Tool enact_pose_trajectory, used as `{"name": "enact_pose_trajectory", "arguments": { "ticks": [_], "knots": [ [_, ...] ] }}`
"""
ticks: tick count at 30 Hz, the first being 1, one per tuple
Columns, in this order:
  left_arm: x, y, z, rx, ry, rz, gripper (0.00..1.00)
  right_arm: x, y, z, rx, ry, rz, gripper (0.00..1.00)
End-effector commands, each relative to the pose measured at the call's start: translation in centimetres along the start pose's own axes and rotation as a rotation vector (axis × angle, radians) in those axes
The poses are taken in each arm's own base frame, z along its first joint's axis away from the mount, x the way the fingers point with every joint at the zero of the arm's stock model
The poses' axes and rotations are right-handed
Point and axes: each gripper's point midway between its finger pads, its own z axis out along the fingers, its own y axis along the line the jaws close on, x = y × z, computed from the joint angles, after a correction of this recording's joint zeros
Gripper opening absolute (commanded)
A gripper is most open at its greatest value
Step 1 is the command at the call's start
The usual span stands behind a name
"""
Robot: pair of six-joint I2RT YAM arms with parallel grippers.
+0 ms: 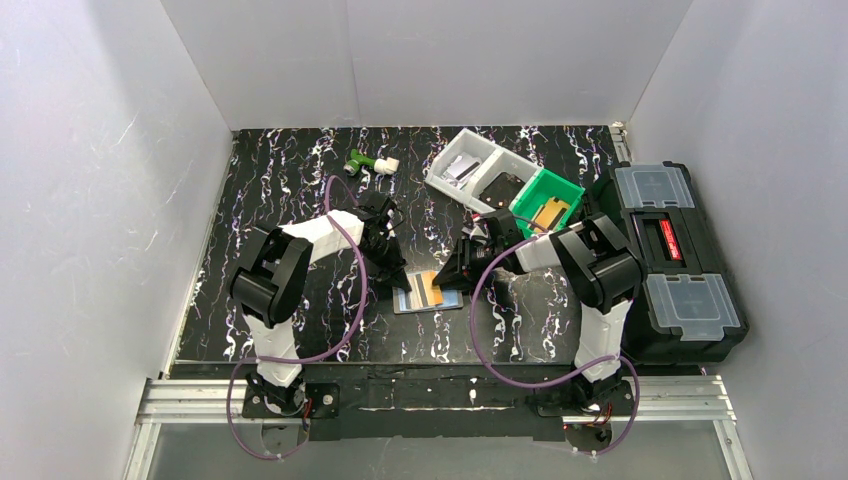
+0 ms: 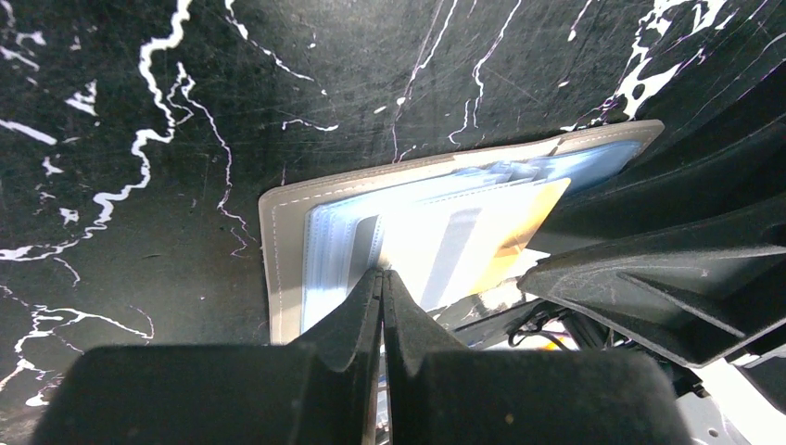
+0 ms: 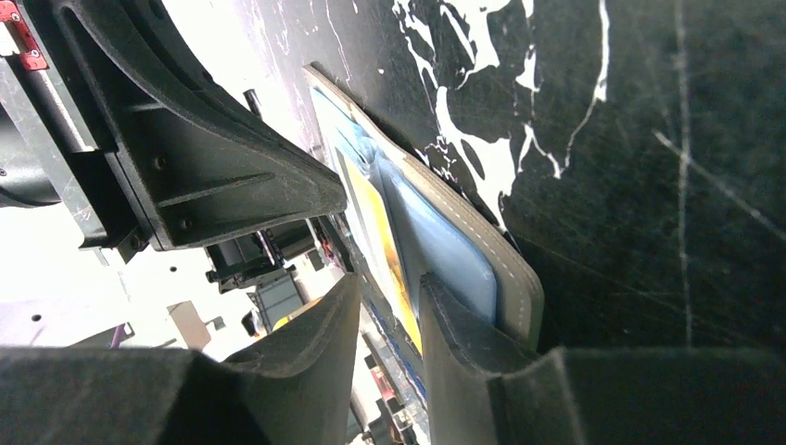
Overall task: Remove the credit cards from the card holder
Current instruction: Remove the credit card from the card holder.
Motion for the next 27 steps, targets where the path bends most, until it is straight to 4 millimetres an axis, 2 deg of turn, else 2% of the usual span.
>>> {"name": "enact_pose_trajectory", "arguments": {
  "ticks": [1,9,12,14,19,27],
  "knots": [
    [0.9,8.8,2.9,-0.338,0.013,-0.025,0.0,-0.1,-1.3,0.9,0.049,0.01,0.005,0.38],
    [0.9,8.7,2.9,-0.333,0.013,-0.019,0.0,0.0,-1.6,2.0,0.059,0.037,0.014,0.31],
    [0.8,8.9,2.8,-0.343,0.009,-0.022,0.0,-0.1,-1.7,1.9,0.063,0.031,0.013,0.2],
    [0.9,9.1,2.7,-0.354,0.005,-0.025,0.0,0.0,-1.8,1.6,0.072,0.02,0.013,0.13],
    [0.9,9.8,2.5,-0.387,-0.009,-0.033,0.0,-0.3,-2.3,0.4,0.083,-0.02,0.021,0.07],
    [0.8,10.3,2.4,-0.407,-0.017,-0.041,0.0,-1.1,-2.9,-1.6,0.105,-0.072,0.02,0.06]
  ]
}}
